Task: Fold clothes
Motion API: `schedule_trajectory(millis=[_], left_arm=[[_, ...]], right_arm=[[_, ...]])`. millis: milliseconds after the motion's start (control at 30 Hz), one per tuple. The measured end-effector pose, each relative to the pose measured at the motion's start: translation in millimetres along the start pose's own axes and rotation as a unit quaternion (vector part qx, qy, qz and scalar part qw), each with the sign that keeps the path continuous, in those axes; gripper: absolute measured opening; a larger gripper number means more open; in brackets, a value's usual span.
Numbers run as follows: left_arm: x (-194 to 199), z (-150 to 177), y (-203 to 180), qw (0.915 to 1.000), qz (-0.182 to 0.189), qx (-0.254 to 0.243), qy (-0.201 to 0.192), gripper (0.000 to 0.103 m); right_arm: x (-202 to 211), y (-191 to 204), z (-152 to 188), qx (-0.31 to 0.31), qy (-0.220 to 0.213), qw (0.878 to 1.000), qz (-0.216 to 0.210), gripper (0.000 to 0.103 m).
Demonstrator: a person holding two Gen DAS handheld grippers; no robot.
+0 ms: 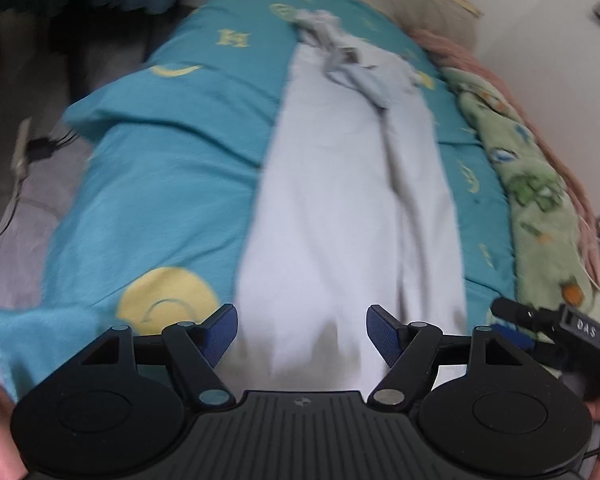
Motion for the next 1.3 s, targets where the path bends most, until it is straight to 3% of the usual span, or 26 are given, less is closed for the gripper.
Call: schedule_trajectory(millis=[100,367,433,567,867,1200,1300], left_arm=[[0.9,-1.1,15.9,0.9996,-0.025,0.013,0.003,0.073],[-9.6,12.1,37.1,0.9966,-0.02,0.069,0.042,0.073],[-9.4,14.9,36.0,0.9968,-0.017,0.066,0.041,0.073],[-8.6,21.2,31.1,0.9971,-0.01,0.057,0.048,0.073],[-8.7,31.4,23.6,0.9975,-0.013,0.038,0.059,0.07],[-4.6,38.2,29.4,0.9968,-0.003,0.044,0.067,0.059],[-2.6,41.0,29.2,0.9963,-0.001,0.047,0.071,0.051]], right_arm=[[-8.8,1.1,6.6,-0.01,0.021,1.0,-0.006,0.08],[-18.1,-1.1,21.6,-0.053,0.065,0.996,-0.008,0.08],[-18.3,0.5,25.3,-0.061,0.077,0.995,-0.01,0.071],[-18.5,3.7,32.8,-0.076,0.1,0.992,-0.014,0.071],[-9.3,17.1,41.0,-0.087,0.113,0.99,0.025,0.07],[-8.0,7.9,48.5,-0.083,0.119,0.989,0.034,0.067],[-8.5,8.5,50.6,-0.082,0.125,0.988,0.027,0.048]])
Point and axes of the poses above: each gripper's, at about its wrist camera, not at the fingertips, and x roughly against the way its jaws point, y to its left, z to its underside, the point moved 9 cm from there along -x, roughly the way its jaws point, and after that the axes turned 5 degrees about x, right-handed, at the moved point
